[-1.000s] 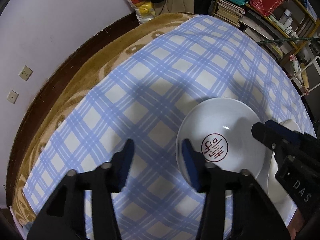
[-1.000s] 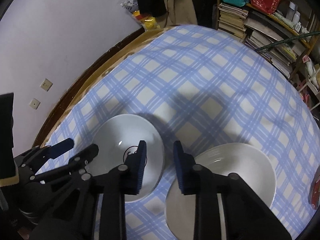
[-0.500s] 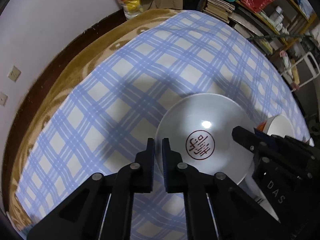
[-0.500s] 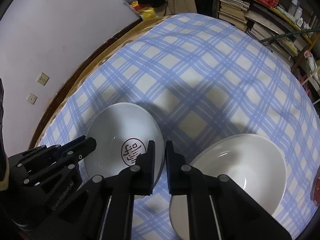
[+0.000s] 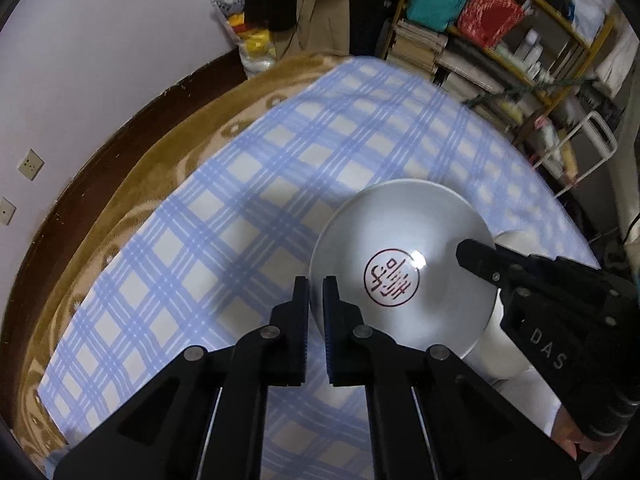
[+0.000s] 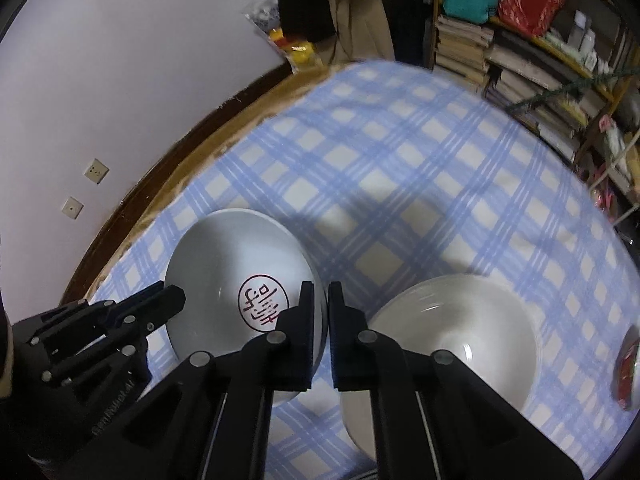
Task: Organize plates and bowls
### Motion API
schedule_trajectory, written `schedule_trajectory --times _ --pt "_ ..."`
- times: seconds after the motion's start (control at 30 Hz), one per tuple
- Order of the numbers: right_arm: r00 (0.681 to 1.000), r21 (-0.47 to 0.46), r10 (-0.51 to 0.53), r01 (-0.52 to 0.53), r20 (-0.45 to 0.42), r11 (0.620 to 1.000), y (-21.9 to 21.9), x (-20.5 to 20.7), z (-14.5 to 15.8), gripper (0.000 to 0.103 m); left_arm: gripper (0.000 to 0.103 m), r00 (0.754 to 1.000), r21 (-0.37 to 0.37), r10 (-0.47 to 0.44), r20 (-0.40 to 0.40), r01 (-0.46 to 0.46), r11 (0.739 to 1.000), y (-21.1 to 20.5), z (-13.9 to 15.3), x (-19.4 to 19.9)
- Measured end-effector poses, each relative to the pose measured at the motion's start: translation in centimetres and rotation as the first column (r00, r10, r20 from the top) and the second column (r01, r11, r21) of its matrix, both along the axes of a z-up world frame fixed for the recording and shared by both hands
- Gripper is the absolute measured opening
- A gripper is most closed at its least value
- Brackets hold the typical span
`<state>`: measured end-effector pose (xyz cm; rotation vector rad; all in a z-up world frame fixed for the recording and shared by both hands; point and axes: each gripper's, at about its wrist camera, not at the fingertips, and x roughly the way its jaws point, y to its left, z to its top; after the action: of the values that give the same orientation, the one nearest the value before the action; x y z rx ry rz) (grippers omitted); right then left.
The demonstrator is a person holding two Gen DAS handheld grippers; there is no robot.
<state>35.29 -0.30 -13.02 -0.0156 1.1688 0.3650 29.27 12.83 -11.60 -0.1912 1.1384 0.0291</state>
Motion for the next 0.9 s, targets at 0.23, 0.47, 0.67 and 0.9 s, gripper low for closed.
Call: schedule_trajectory --times 0.23,0.47,0.67,0.9 --pt "0.999 0.006 -0.018 0.017 0.049 1.0 -2.8 -1.2 3.3 0.008 0.007 0.995 0.046 -0.063 0.075 0.06 0.997 -3.1 3.7 -0.3" --pt "0.997 -0.008 -0.061 0.061 0.055 0.998 -6.8 -2.3 4.6 0.008 0.007 0.989 0.069 -0.129 0.065 0.125 0.99 -7.1 4.8 -0.1" --pt "0.993 0.0 -0.102 0.102 0.052 0.995 -9.5 -3.0 4.8 0.008 0.007 0.985 0.055 -0.164 0.052 0.161 0.985 -9.6 4.9 0.0" --pt "0.989 0.008 -0.147 0.147 0.028 0.989 -11.7 -3.6 3.4 0.008 0.007 0.982 0.042 -0.185 0.051 0.183 0.982 -11.3 3.3 -0.3"
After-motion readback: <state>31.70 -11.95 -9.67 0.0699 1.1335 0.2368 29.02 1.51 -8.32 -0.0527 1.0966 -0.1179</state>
